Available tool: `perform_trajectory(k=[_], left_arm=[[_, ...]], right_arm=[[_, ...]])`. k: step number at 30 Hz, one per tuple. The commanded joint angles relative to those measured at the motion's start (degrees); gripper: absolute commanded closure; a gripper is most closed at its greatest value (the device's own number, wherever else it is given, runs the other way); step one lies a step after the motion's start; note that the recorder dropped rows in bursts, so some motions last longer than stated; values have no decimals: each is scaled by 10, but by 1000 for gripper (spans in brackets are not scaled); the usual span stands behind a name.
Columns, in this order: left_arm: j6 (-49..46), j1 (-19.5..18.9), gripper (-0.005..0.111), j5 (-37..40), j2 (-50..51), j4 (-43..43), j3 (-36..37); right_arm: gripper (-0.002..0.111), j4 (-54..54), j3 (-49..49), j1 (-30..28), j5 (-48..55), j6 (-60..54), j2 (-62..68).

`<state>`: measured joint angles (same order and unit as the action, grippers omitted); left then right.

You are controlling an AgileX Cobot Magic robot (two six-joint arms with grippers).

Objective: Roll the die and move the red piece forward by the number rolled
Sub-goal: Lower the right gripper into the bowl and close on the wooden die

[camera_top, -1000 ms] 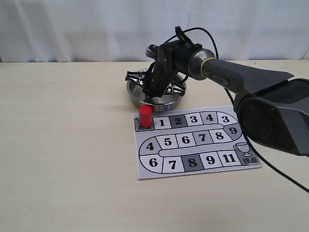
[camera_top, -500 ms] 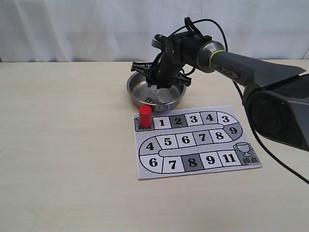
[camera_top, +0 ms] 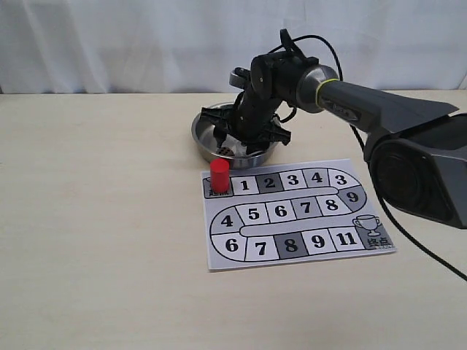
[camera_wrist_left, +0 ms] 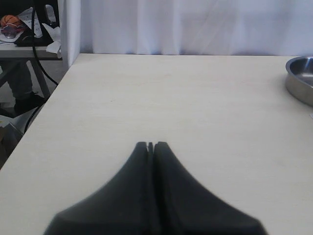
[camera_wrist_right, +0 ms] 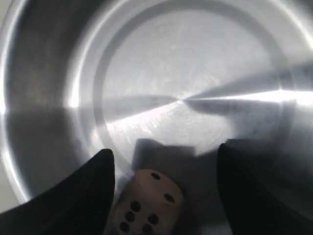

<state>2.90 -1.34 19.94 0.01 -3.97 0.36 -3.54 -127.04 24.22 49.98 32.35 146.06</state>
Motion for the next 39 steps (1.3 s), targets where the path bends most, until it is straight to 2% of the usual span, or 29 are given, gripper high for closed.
perform_trajectory(k=[1, 10, 28, 34, 39], left_arm=[[4, 0, 107, -10, 0, 0, -4], [4, 0, 107, -10, 0, 0, -4], [4, 0, 107, -10, 0, 0, -4], [4, 0, 107, -10, 0, 0, -4], [4, 0, 107, -10, 0, 0, -4]], right_arm=[[50, -20, -2, 0, -32, -7, 0], [50, -20, -2, 0, 0, -7, 0], [53, -61, -2, 0, 0, -19, 0], [72, -58, -2, 0, 12, -19, 0], [102, -58, -2, -2, -34, -19, 0]])
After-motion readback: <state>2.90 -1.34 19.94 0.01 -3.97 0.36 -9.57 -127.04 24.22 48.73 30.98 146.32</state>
